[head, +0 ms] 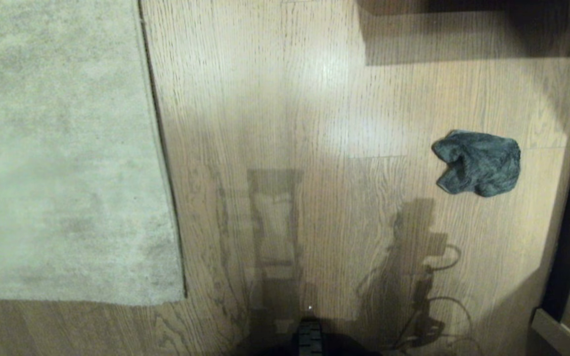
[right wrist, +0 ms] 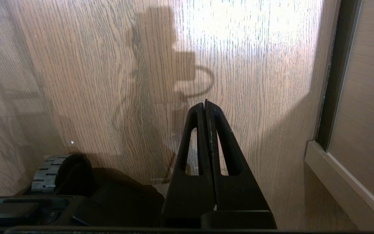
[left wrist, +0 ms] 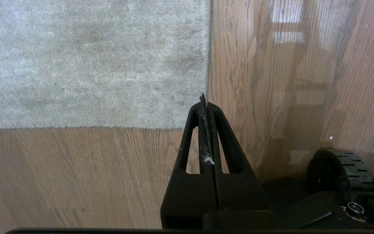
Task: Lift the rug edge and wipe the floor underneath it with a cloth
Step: Pick up the rag
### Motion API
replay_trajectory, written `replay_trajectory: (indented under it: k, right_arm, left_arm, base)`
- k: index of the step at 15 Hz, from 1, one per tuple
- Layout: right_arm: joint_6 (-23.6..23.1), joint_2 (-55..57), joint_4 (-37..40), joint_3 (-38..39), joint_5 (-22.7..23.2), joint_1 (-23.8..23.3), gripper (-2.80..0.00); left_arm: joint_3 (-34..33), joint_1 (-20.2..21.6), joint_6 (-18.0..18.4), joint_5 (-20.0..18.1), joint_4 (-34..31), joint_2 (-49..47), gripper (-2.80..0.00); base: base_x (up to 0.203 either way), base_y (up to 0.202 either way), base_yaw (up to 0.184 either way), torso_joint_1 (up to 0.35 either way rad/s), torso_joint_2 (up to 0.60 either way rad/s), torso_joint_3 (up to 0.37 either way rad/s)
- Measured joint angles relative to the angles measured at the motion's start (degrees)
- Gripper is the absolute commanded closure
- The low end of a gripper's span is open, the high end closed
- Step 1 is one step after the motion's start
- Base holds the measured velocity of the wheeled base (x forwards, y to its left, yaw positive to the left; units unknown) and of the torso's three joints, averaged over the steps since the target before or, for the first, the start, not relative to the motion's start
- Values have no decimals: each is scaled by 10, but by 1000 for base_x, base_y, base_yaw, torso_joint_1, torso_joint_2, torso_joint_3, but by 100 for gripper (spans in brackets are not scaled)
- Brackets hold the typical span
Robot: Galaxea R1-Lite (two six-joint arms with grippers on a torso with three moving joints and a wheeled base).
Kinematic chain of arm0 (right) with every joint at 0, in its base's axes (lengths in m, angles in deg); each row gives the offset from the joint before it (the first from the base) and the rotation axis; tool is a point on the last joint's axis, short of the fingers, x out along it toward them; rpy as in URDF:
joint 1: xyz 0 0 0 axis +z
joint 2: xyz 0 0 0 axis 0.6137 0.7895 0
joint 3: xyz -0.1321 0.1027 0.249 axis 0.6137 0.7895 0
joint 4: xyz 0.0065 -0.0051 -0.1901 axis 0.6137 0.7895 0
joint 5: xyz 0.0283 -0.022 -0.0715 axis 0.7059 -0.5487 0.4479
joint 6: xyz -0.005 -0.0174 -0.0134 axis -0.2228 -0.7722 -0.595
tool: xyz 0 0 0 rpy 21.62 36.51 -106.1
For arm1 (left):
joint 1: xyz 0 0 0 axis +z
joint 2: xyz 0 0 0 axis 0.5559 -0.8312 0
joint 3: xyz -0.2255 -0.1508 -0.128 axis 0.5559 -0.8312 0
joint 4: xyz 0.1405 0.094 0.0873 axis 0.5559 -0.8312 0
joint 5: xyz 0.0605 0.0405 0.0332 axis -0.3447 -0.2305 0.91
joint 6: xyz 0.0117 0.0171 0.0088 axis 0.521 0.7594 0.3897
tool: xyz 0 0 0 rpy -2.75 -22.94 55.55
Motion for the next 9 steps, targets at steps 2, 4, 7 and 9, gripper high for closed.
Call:
replay_trajectory:
  k: [2,4,7,9]
  right_arm:
    - [0,0,0,0,0,0,0]
    - [0,0,0,0,0,0,0]
    - [-5,0,0,0,0,0,0]
    - [-29,-1,0,0,2,0,0]
  left_arm:
    - [0,0,0,0,0,0,0]
    - [0,0,0,0,0,0,0]
    - [0,0,0,0,0,0,0]
    - [0,0,-1,0,0,0,0]
  base:
    - [0,0,0,0,0,0]
    - [0,0,0,0,0,0]
    - [0,0,0,0,0,0]
    - [0,0,0,0,0,0]
